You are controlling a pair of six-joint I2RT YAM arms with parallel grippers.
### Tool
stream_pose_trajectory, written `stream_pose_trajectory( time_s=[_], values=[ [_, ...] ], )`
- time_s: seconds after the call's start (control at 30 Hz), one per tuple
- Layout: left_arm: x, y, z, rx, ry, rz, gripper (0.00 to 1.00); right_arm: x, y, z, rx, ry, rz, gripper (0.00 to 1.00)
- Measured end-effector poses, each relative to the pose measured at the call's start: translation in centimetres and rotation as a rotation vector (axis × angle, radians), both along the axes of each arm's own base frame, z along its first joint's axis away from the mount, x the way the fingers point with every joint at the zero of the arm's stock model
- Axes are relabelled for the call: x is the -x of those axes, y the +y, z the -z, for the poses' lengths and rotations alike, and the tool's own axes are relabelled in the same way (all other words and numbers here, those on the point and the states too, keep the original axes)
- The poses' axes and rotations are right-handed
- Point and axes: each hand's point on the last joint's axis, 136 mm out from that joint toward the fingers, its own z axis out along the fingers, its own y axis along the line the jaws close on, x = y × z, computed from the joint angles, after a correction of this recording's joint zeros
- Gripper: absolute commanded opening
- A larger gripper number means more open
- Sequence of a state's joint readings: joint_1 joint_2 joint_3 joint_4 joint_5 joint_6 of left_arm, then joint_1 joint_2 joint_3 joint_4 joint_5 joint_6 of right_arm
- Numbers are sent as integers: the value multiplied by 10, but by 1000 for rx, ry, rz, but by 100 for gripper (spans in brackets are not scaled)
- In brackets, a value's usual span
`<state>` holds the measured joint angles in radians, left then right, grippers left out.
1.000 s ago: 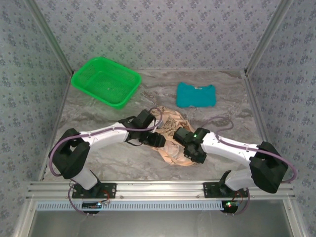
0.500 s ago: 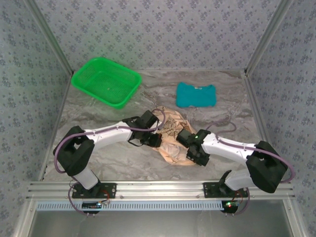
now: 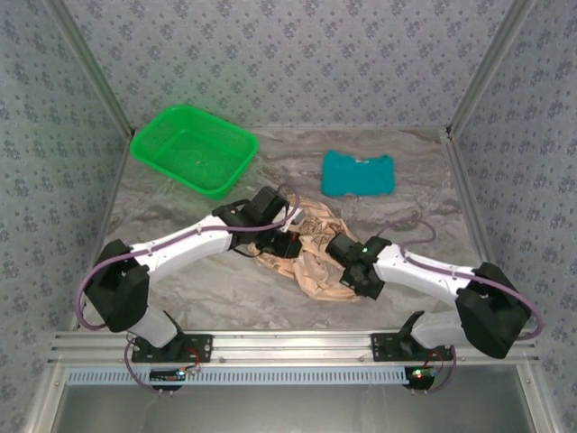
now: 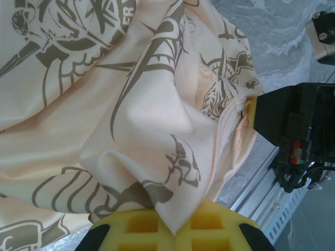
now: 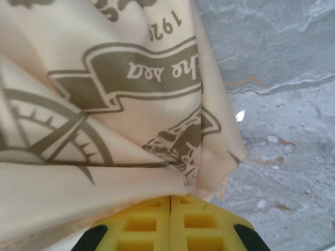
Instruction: Fold the inside-out t-shirt
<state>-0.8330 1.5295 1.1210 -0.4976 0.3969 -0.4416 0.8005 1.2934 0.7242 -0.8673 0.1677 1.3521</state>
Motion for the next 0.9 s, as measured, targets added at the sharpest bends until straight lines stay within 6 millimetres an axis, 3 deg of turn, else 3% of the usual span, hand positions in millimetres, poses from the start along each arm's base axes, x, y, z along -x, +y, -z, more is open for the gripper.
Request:
stream_pose_trajectory(
  time_s=[0.1, 0.17, 0.3, 0.43, 0.57, 0.63, 0.7, 0.8, 0.9],
  values=[
    [-10, 2, -25, 13, -17, -17, 0, -18, 3, -34, -56, -64, -2, 0],
    [-26, 1, -59, 44, -65, -32, 0, -41, 7, -68, -117, -149, -8, 0],
    [-70, 4, -164, 159, -289, -79, 0, -103, 5, -152, -226, -383, -35, 0],
    [-118, 27, -276, 224, -591, -184, 0, -179, -12, -260, -245, -686, -77, 0],
    [-154, 48, -366, 247, -847, -284, 0, -231, -17, -384, -236, -998, -161, 0],
    [-159, 56, -401, 267, -946, -315, 0, -237, -16, -440, -228, -1135, -206, 0],
    [-154, 63, -422, 278, -1002, -327, 0, -228, -16, -481, -228, -1233, -246, 0],
    [-137, 72, -436, 290, -1029, -319, 0, -205, -18, -522, -244, -1331, -282, 0],
    [-112, 76, -433, 306, -1000, -275, 0, -175, -17, -539, -280, -1371, -319, 0]
  ],
)
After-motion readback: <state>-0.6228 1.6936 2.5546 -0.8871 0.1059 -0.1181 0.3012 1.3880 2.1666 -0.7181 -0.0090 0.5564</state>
